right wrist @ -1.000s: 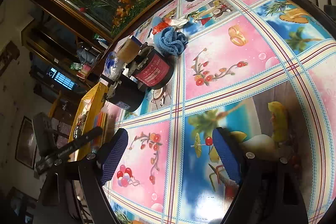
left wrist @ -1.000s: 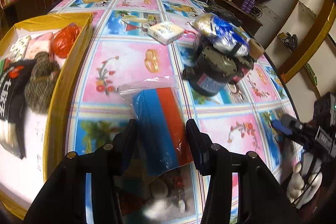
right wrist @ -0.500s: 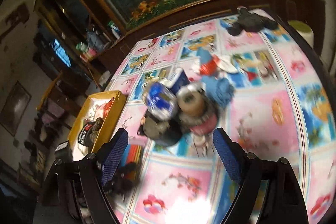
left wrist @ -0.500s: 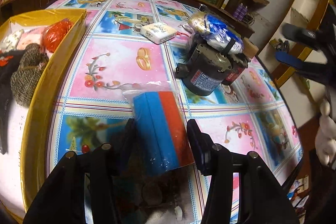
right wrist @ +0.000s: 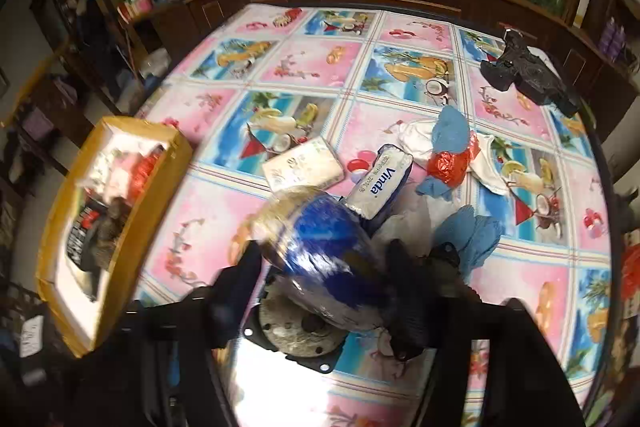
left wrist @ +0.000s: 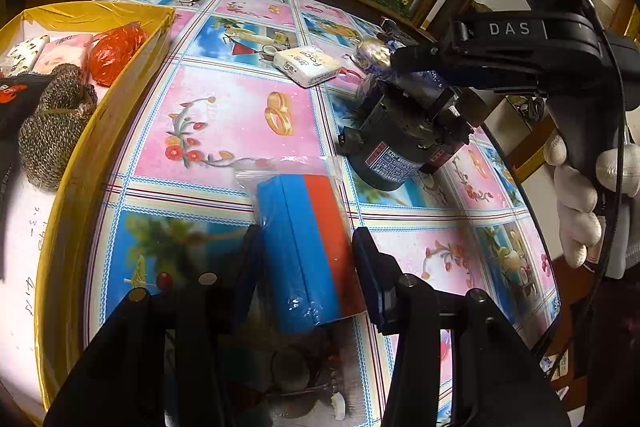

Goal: Organize soft objects

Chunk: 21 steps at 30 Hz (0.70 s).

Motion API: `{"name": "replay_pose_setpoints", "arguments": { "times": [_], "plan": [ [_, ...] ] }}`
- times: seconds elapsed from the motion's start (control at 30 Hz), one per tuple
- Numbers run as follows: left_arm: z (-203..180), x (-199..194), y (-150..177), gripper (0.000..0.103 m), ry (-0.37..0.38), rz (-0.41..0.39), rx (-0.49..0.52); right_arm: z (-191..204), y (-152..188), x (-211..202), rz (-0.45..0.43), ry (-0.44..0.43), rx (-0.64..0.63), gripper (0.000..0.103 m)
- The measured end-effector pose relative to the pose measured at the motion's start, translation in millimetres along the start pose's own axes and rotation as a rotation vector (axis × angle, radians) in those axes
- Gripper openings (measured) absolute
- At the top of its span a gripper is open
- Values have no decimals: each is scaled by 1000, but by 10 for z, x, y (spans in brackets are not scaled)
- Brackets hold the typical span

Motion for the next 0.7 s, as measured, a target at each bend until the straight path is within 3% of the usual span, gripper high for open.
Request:
{"name": "replay_pose_setpoints", "arguments": {
  "times": [0.07,0.2,0.23,0.53,0.7],
  "plan": [
    [2,-2,1,43,0,-1,0,25,-30,-41,-16,-10,15,26],
    [5,-10,-1,42,4,-6,-8,-41,-15,-289,-81,-33,56,17],
    [5,-11,-1,42,5,-7,-9,-48,-8,-376,-100,-49,66,7],
    [33,-28,-8,42,10,-17,-24,61,302,-1118,-246,-210,97,7],
    [41,-33,-10,42,18,-20,-31,-19,504,-1285,-266,-222,91,7]
  ]
}}
Point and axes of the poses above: each gripper's, at about its wrist camera, not at the fingertips, and x roughly the way its jaws point, z to its left, y to its underside, the point moved 7 cm from there along x, roughly the way its jaws point, and after that the axes turned 14 degrees about y, right-handed, at the moved point
